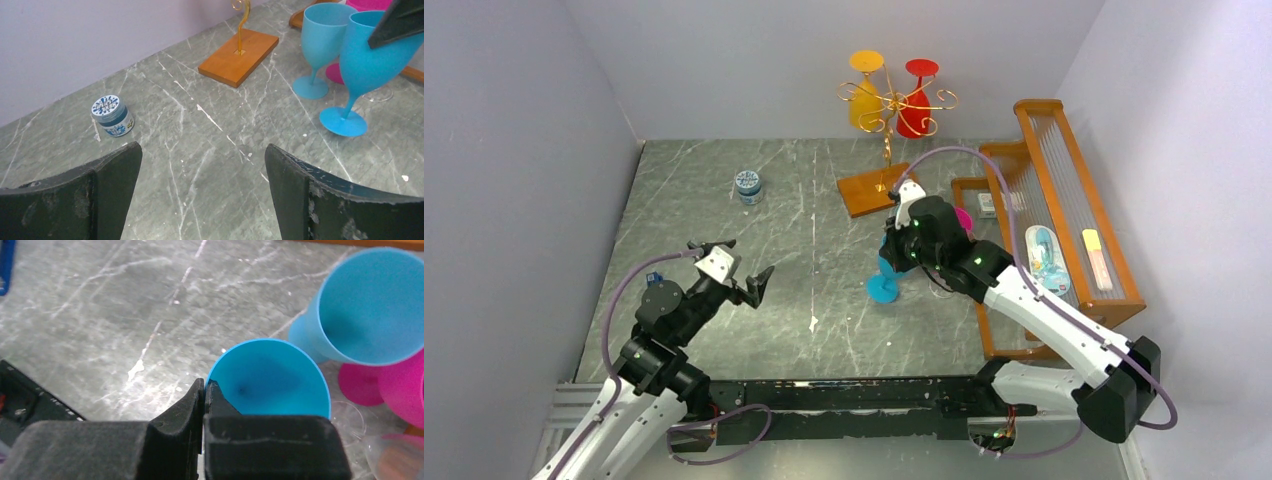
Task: Take the wine glass off the wine glass rack
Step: Place the wine glass at the center of the board.
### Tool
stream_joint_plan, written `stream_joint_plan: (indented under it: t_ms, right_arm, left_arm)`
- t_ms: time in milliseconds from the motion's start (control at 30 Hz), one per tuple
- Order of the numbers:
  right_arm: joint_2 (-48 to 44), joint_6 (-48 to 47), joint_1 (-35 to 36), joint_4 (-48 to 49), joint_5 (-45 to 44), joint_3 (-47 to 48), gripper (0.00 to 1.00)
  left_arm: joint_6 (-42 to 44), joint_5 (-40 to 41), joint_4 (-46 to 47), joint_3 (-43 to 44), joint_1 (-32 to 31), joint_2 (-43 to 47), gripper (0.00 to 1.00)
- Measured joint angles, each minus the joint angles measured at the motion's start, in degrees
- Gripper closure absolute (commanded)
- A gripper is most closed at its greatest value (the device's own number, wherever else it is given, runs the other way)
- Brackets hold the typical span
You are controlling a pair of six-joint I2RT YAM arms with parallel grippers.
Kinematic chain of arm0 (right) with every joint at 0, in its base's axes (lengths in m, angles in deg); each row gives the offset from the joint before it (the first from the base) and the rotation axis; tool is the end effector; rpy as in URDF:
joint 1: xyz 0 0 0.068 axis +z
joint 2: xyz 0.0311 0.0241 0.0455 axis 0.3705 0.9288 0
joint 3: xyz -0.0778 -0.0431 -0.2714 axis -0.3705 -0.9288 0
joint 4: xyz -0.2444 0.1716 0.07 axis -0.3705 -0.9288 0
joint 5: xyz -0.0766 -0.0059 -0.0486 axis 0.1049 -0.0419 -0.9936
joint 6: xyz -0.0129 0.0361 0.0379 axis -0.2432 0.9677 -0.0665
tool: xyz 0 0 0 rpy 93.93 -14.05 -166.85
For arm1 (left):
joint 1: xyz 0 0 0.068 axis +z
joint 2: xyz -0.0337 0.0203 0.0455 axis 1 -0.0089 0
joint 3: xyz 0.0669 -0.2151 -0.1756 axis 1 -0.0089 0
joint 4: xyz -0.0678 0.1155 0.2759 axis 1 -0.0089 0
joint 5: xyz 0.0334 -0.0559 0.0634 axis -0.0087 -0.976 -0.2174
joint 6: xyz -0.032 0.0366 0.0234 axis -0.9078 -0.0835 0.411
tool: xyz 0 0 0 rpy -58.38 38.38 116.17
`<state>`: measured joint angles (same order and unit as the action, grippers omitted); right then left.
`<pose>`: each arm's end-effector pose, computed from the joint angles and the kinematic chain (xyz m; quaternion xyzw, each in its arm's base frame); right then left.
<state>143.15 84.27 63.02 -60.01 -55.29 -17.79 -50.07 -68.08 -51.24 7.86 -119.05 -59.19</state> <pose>0.2185 0.1907 0.3312 -0.2063 0.8604 0.2056 0.4182 0.1349 -0.0786 0.2904 0.2372 0.6662 -0.1584 0.6890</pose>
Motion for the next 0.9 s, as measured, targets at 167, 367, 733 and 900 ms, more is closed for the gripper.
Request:
stream_joint_plan:
  t_ms: [167, 367, 733, 900]
  right_arm:
    - [-2.4, -0.2, 0.2, 1.6, -4.9, -6.0, 1.00]
    - [-4.4, -0.4, 0.3, 4.9, -10.0, -9.9, 1.00]
    - [-6.7, -1.5, 0.3, 9.0, -15.0, -13.0, 1.00]
    - [-5.6, -2.2, 0.3, 8.8, -16.0, -13.0, 1.00]
  left_arm:
    - [2.0, 0.3, -0.6, 0.1, 0.0, -1.0, 0.03]
    - [3.6, 1.3, -1.4, 0.2, 0.0, 0.0, 0.03]
    - [4.1, 1.6, -1.5, 0.2, 0.0, 0.7, 0.03]
    - [4.5, 1.5, -1.8, 0.2, 0.0, 0.7, 0.03]
